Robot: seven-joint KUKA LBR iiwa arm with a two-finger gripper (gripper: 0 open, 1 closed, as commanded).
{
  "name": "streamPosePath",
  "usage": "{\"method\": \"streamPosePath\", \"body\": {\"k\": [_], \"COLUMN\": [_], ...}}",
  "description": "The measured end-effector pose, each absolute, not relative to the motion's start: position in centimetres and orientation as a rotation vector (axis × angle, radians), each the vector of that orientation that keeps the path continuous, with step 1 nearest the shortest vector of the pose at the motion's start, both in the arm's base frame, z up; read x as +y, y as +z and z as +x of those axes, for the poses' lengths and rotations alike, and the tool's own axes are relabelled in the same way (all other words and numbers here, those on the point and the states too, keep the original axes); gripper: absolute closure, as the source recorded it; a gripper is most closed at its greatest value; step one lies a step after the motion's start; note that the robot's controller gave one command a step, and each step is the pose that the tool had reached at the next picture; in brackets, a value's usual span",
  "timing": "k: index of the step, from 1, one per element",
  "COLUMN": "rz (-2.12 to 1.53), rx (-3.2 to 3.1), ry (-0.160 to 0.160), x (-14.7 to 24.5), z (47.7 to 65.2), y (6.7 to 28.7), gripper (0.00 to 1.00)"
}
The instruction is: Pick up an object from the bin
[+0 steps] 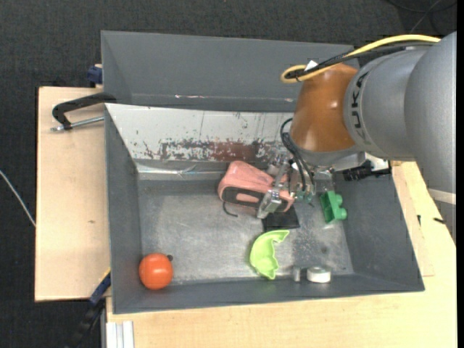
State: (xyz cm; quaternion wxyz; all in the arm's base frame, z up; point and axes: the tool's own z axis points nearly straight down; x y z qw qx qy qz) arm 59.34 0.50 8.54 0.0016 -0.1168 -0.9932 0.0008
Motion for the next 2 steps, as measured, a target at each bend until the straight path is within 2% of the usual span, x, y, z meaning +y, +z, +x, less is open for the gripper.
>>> {"method": "streamPosePath", "body": {"k": [2], "rz": [-0.366], "rx": [-3.114], "ry": [0.001], "x": [0.5], "z": [59.3], "y": [12.6], "gripper": [1.0]}}
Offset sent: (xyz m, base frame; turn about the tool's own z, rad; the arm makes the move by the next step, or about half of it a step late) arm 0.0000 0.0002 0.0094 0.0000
